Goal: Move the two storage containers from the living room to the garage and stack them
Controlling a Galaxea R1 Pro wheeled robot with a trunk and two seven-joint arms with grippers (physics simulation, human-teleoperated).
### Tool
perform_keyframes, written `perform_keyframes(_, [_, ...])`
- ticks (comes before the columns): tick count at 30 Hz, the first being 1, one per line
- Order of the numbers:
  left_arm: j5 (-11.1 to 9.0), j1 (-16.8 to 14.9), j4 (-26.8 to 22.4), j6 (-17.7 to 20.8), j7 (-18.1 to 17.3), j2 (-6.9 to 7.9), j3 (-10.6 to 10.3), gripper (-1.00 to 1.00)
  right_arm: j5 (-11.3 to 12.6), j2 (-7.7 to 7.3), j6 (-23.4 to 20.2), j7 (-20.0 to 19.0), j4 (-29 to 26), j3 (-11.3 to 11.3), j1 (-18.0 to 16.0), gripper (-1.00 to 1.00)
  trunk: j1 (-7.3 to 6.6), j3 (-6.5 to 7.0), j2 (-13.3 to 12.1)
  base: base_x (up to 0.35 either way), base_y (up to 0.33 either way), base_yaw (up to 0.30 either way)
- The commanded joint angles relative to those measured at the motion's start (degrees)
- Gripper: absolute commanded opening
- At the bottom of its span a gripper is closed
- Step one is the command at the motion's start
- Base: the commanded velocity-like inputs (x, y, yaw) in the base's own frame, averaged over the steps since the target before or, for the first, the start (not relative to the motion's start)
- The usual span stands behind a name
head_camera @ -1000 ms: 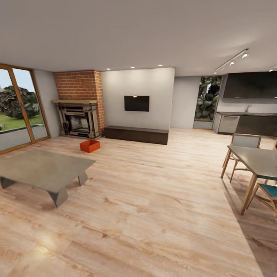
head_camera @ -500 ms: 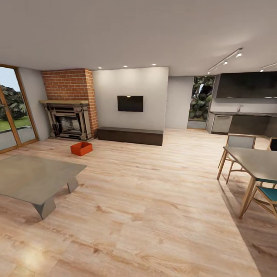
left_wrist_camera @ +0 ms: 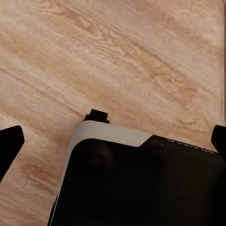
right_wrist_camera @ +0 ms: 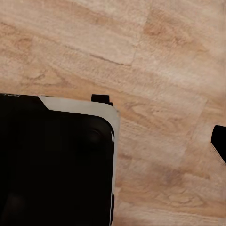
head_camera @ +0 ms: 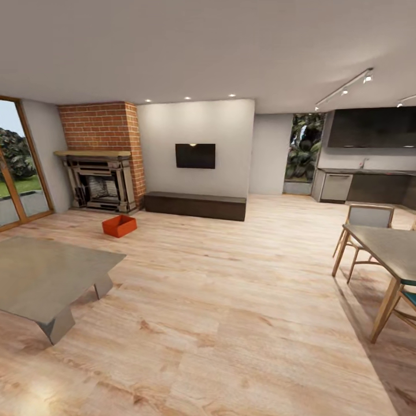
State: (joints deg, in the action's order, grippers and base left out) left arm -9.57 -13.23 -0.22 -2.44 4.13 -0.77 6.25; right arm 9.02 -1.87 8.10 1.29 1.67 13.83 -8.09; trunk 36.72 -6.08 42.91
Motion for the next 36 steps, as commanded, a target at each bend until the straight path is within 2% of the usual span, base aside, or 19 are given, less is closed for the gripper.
perform_keyframes(1, [-0.1, 0.0, 0.0, -0.2, 0.1, -0.02, 0.4, 1.00, 0.6, 0.02, 0.3, 0.0, 0.2, 0.5, -0.1, 1.00, 0.05, -0.09, 0.1, 0.334, 0.000, 0.000])
perform_keyframes(36, [-0.1, 0.0, 0.0, -0.2, 0.1, -0.02, 0.4, 1.00, 0.6, 0.02, 0.3, 0.0, 0.2, 0.5, -0.1, 1.00, 0.05, -0.09, 0.1, 0.334, 0.000, 0.000])
